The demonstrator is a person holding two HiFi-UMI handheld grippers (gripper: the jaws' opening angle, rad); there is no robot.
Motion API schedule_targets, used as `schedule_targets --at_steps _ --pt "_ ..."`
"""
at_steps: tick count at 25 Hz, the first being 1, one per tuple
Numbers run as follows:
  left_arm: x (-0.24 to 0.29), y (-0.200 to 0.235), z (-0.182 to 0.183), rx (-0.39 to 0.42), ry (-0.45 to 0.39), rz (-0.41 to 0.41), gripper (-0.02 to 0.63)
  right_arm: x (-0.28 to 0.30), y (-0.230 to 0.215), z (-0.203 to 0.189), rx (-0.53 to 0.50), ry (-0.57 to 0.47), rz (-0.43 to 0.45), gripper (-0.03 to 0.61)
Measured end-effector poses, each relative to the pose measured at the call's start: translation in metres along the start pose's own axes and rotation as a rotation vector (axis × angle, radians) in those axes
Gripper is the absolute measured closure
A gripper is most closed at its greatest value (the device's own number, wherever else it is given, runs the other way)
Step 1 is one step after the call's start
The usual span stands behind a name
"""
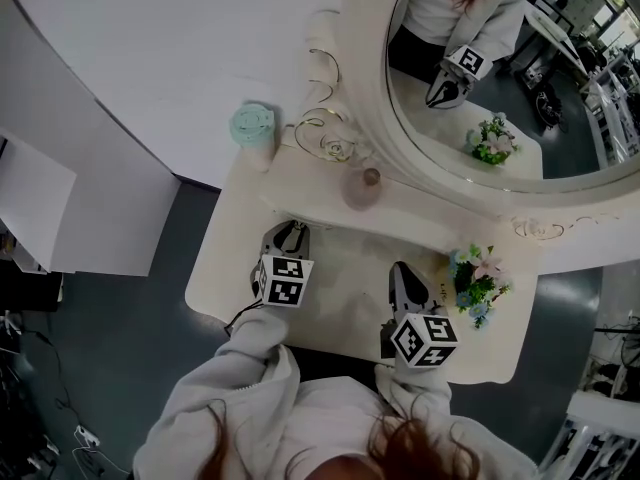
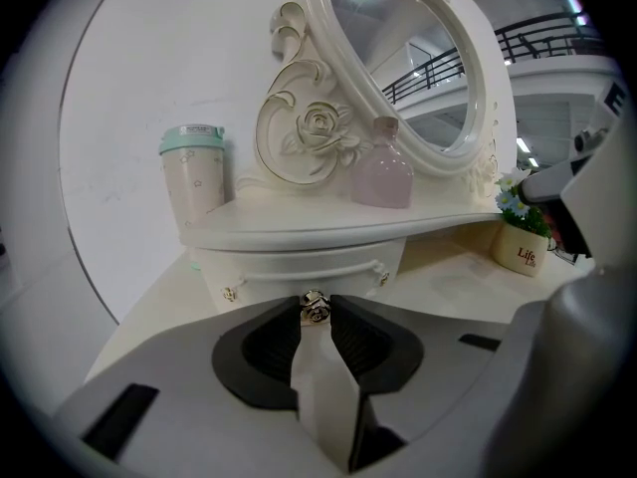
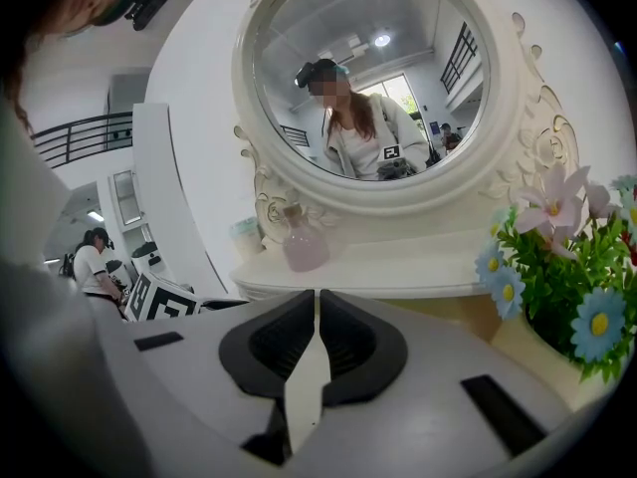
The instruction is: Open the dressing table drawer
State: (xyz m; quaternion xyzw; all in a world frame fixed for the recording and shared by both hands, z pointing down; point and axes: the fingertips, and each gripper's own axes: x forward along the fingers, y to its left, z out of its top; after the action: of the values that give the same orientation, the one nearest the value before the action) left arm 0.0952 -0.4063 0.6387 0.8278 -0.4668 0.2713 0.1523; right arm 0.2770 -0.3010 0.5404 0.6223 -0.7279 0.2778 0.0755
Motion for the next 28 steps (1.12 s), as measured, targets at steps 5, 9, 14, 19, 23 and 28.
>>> schedule_targets --at_steps 5,9,14,19,23,28 --pt "-0.005 -0.002 -0.004 0.006 0.004 -0.005 0.508 -0.002 0.004 -0.003 0.006 0.002 0.006 0.537" --pt "-0.009 -0.003 -0.008 0.008 0.006 -0.01 0.508 -0.002 0.007 -0.006 0.01 0.007 0.01 0.537" --pt "-0.016 -0.003 -0.013 0.017 0.008 -0.016 0.508 -0.001 0.014 -0.009 -0.003 0.013 0.022 0.537" --pt "-0.022 -0.003 -0.018 0.016 0.016 -0.023 0.508 -0.001 0.019 -0.012 -0.01 0.018 0.033 0.537" --pt "-0.026 -0.005 -0.021 0.02 0.024 -0.026 0.508 -0.002 0.021 -0.015 -0.005 0.024 0.039 0.537" --pt "-0.032 -0.008 -0.025 0.025 0.025 -0.024 0.508 -0.005 0.019 -0.02 0.003 0.026 0.039 0.538"
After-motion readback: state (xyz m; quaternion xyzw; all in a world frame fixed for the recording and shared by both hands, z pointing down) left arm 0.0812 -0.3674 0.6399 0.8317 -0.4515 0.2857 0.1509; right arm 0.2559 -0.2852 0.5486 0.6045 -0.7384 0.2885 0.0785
